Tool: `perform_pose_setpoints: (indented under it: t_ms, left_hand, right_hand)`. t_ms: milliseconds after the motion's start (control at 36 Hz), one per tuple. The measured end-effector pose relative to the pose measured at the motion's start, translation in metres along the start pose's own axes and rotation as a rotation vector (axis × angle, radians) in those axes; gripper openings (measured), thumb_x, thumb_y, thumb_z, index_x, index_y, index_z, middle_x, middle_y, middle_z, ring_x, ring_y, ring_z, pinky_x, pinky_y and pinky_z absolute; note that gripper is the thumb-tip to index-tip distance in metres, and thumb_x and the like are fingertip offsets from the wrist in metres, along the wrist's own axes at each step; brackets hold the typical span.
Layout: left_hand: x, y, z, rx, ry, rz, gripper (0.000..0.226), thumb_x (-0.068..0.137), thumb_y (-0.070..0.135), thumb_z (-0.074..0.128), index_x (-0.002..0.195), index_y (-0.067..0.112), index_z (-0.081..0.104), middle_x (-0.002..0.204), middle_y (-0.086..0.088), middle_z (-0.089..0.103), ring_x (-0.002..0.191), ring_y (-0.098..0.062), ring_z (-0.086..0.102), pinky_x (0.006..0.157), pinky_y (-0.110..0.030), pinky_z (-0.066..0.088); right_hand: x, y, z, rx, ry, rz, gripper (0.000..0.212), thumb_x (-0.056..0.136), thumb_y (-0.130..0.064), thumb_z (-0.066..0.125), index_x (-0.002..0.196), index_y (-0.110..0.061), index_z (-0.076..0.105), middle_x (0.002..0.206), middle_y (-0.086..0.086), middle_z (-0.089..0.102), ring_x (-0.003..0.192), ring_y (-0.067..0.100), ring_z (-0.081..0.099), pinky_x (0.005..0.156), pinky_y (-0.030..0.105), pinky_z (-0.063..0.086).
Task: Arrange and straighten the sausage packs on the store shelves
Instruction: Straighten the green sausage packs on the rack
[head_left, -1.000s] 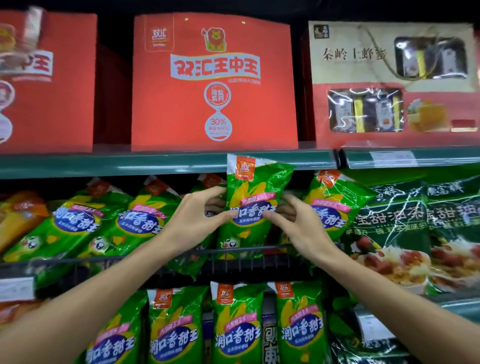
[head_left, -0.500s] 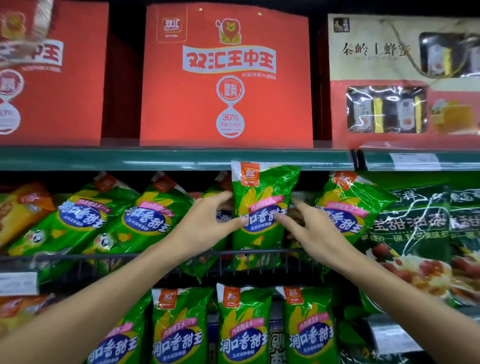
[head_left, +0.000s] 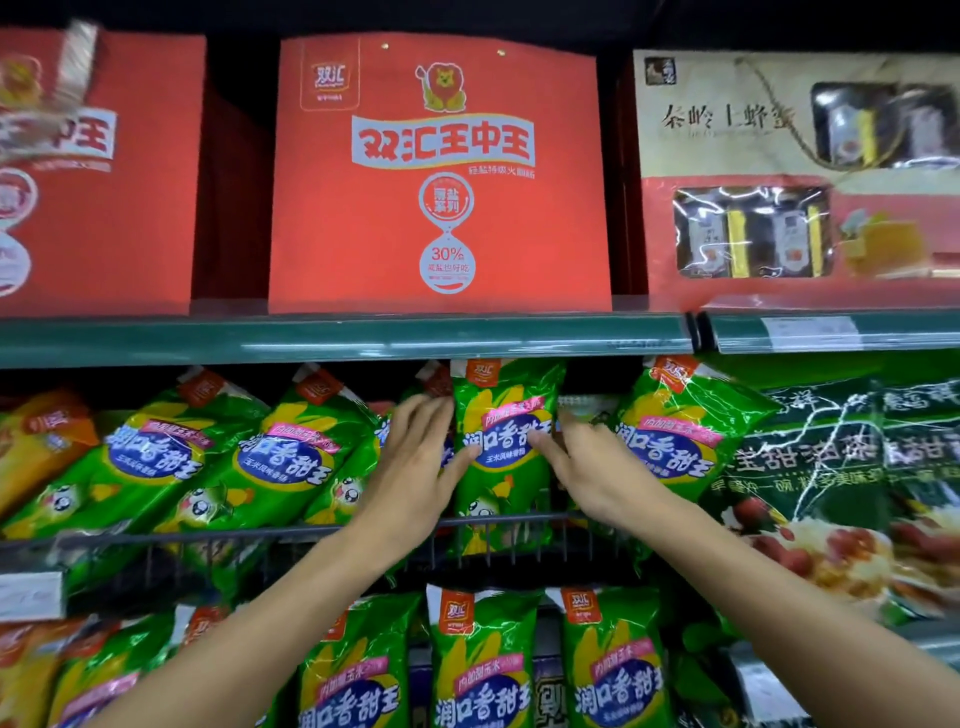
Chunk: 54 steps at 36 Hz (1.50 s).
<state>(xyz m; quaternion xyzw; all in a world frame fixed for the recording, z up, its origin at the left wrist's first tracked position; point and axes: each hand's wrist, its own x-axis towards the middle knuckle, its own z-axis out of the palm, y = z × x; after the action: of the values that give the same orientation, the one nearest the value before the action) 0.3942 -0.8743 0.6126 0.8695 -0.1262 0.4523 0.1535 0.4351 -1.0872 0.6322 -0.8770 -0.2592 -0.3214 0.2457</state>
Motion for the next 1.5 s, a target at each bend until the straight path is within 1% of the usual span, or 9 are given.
perform_pose_setpoints:
  t_ms: [167,306,389,556,722,1028,1194,1306,1500]
  left_hand:
    - [-0.003,0.005,-0.003,0.057,0.046,-0.003,0.076,0.1,0.056,0.038,0.16,0.012,0.022,0.164,0.0,0.02,0.153,-0.014,0.001,0.126,-0.038,0.013]
    - [-0.011,0.0,-0.01,-0.012,0.096,0.066,0.078,0.096,0.041,0.064,0.159,0.017,0.025,0.161,0.003,0.027,0.15,-0.011,0.009,0.123,-0.03,0.011]
    - [-0.02,0.001,-0.009,-0.029,0.157,0.145,0.074,0.094,0.028,0.07,0.157,0.019,0.031,0.157,0.008,0.032,0.146,-0.003,0.015,0.119,-0.015,0.007]
    - [-0.037,0.034,-0.001,-0.185,0.153,0.28,0.061,0.096,0.02,0.069,0.151,0.027,0.041,0.148,0.018,0.043,0.143,-0.001,0.033,0.122,-0.023,0.022]
    - [-0.023,0.079,0.019,-0.321,-0.188,0.256,0.06,0.101,0.028,0.062,0.153,0.038,0.034,0.15,0.02,0.042,0.138,0.006,0.037,0.117,-0.022,0.033]
    - [0.022,0.115,0.043,-0.345,-0.419,0.092,0.075,0.104,0.025,0.056,0.163,0.026,0.01,0.165,0.004,0.026,0.15,-0.01,0.026,0.12,-0.024,0.02]
    - [0.026,0.115,0.05,-0.316,-0.476,0.062,0.079,0.102,0.023,0.059,0.162,0.029,0.009,0.159,0.002,0.037,0.134,-0.008,0.046,0.107,-0.016,0.03]
    - [0.024,0.107,0.05,-0.346,-0.473,0.06,0.079,0.101,0.025,0.061,0.162,0.033,0.011,0.159,0.004,0.036,0.141,-0.009,0.041,0.12,-0.028,0.031]
    - [0.017,0.105,0.04,-0.368,-0.483,0.065,0.077,0.102,0.021,0.061,0.161,0.033,0.013,0.137,0.026,0.038,0.112,0.019,0.045,0.094,0.004,0.029]
  right_hand:
    - [-0.017,0.004,0.002,0.089,-0.005,-0.033,0.034,0.102,-0.045,0.051,0.117,-0.014,0.047,0.072,0.003,0.06,0.067,0.022,0.059,0.06,0.035,0.046]
    - [-0.046,0.015,-0.004,0.109,0.12,-0.134,0.073,0.095,-0.041,0.067,0.156,-0.018,0.033,0.125,0.001,0.068,0.112,0.017,0.065,0.097,0.039,0.054]
    - [-0.063,0.027,-0.013,0.122,0.21,-0.22,0.069,0.095,-0.037,0.068,0.155,-0.025,0.037,0.138,-0.011,0.06,0.119,0.004,0.06,0.106,0.029,0.048]
    - [-0.092,0.06,-0.037,0.316,0.365,-0.16,0.041,0.088,-0.018,0.076,0.126,-0.029,0.064,0.112,-0.021,0.069,0.105,-0.005,0.065,0.093,0.013,0.05]
    - [-0.096,0.099,-0.049,0.377,0.438,0.004,0.02,0.085,-0.015,0.079,0.103,-0.018,0.07,0.092,-0.01,0.074,0.085,0.006,0.071,0.076,0.016,0.056]
    - [-0.088,0.111,-0.064,0.184,0.268,0.206,0.053,0.081,-0.047,0.079,0.121,-0.013,0.069,0.085,-0.007,0.078,0.079,0.005,0.073,0.081,0.035,0.06]
    - [-0.077,0.112,-0.053,0.179,0.307,0.178,0.046,0.082,-0.063,0.069,0.084,-0.017,0.063,0.064,-0.017,0.072,0.06,0.008,0.07,0.064,0.043,0.06]
    - [-0.074,0.112,-0.054,0.191,0.336,0.164,0.04,0.085,-0.061,0.069,0.079,-0.022,0.065,0.059,-0.019,0.07,0.059,0.001,0.069,0.066,0.041,0.06]
    - [-0.071,0.106,-0.055,0.103,0.414,0.158,0.04,0.082,-0.062,0.072,0.071,-0.026,0.058,0.081,-0.014,0.073,0.078,0.008,0.069,0.07,0.034,0.057]
